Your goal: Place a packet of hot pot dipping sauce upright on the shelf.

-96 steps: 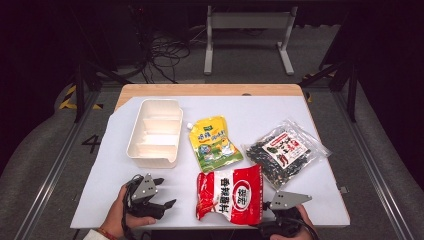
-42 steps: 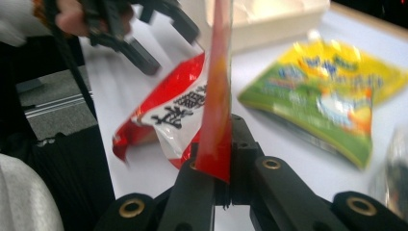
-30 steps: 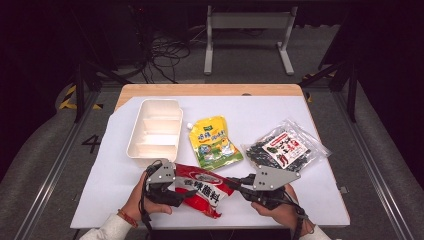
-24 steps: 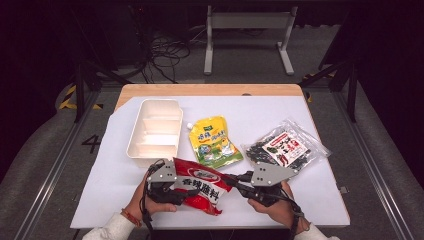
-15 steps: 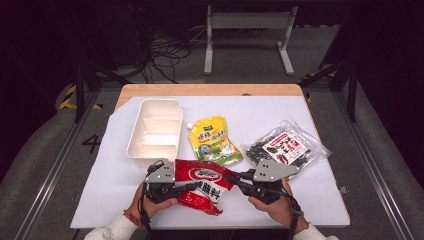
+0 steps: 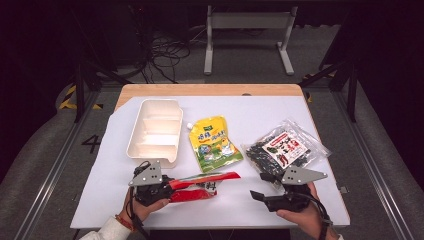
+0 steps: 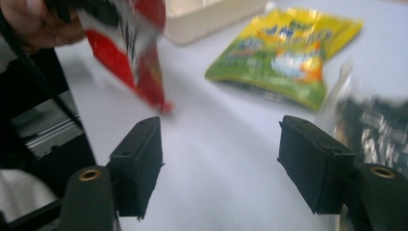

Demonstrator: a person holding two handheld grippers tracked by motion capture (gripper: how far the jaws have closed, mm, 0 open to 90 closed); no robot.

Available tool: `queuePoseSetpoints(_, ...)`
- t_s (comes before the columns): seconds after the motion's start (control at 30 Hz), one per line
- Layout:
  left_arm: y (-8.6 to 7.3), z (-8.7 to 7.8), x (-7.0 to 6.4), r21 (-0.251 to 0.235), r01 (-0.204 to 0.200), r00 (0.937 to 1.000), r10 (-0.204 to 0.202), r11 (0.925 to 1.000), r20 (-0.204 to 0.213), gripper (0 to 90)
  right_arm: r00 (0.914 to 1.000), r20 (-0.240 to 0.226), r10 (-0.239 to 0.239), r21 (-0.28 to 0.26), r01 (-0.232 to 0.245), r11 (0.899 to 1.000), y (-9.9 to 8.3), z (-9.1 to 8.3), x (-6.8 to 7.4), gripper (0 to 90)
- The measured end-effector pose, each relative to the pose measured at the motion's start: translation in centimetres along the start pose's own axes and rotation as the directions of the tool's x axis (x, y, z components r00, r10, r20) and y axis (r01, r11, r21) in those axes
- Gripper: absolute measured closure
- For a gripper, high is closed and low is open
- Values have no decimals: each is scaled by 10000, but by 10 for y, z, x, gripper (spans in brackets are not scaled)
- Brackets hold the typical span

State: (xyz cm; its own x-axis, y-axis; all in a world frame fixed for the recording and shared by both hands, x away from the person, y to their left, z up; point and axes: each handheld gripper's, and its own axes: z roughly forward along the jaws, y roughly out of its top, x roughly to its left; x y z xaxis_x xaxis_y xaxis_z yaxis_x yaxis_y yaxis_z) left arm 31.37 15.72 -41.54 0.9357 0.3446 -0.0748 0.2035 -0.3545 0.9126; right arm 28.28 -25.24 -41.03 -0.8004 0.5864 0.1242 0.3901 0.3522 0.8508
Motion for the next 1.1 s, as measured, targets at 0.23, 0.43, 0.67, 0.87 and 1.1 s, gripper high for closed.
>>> queuePoseSetpoints(0.23, 17, -26, 10, -698, -221, 9964, 163, 9973, -827, 900, 9965, 839, 35, 471, -75, 9989, -24, -9, -10, 298)
queuePoseSetpoints(0.43, 29, -43, 20, -978, -362, 9898, 222, 9945, -1406, 899, 9954, 960, -22, 566, -33, 9984, -28, -11, -12, 273)
queuePoseSetpoints(0.67, 49, -57, 36, -1525, -594, 9792, 279, 9865, -2009, 899, 9907, 1305, -377, 614, 299, 9977, -28, -8, -8, 263)
queuePoseSetpoints(0.87, 71, -67, 59, -1460, -766, 9665, 374, 9863, -2540, 899, 9915, 1267, -309, 682, 224, 9974, -30, -4, -9, 262)
queuePoseSetpoints(1.1, 87, -73, 102, -991, -660, 9529, 333, 9929, -3016, 899, 9914, 1290, -200, 531, 132, 9985, -30, -2, -10, 256)
